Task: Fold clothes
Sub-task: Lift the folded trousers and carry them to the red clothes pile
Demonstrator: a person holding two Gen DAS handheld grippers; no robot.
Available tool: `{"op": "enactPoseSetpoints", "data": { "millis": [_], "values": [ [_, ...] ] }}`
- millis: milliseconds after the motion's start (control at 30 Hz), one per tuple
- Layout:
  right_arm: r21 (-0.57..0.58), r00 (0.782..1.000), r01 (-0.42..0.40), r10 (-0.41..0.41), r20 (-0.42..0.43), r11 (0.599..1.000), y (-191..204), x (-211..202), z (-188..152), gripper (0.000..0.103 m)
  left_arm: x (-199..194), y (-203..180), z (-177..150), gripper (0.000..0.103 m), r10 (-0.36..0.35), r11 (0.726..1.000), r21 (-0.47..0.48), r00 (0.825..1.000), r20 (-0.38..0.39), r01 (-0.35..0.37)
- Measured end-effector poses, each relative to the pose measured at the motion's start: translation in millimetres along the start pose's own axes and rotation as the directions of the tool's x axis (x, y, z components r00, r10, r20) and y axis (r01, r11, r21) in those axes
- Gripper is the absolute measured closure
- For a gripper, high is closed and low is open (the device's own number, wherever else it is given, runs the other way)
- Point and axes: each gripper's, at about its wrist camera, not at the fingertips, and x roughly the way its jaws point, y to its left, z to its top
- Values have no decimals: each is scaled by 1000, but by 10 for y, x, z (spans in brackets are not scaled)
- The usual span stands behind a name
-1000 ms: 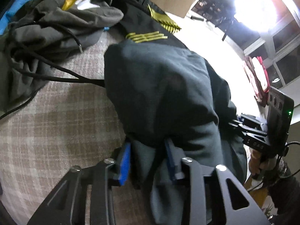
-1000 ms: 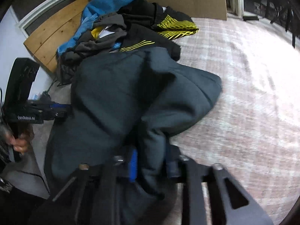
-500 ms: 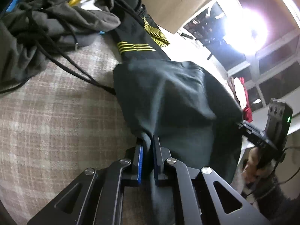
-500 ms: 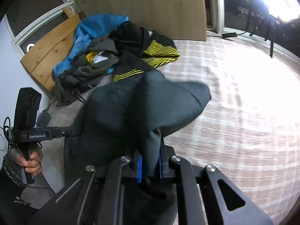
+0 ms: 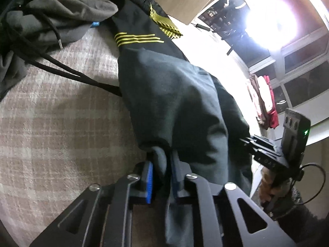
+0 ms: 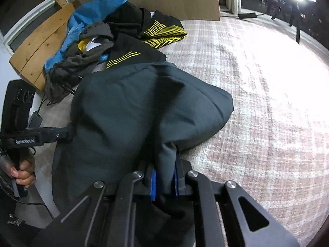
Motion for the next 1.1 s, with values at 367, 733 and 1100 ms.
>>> {"op": "enactPoseSetpoints", "data": {
  "millis": [367,733,1100],
  "values": [
    [-5,982,69,-67,176,998,-187,-973,262,91,-279,-947,319,96,-81,976,210,992,94,60],
    [38,941,174,-178,289,984,-1484,-2099,84,91,299,-2485,562,96,-141,931,355,981,136,85],
    [9,919,220,-211,334,975,-3618,-3087,6,91,1465,-4558,712,96,-168,921,377,973,160,97]
  ]
}}
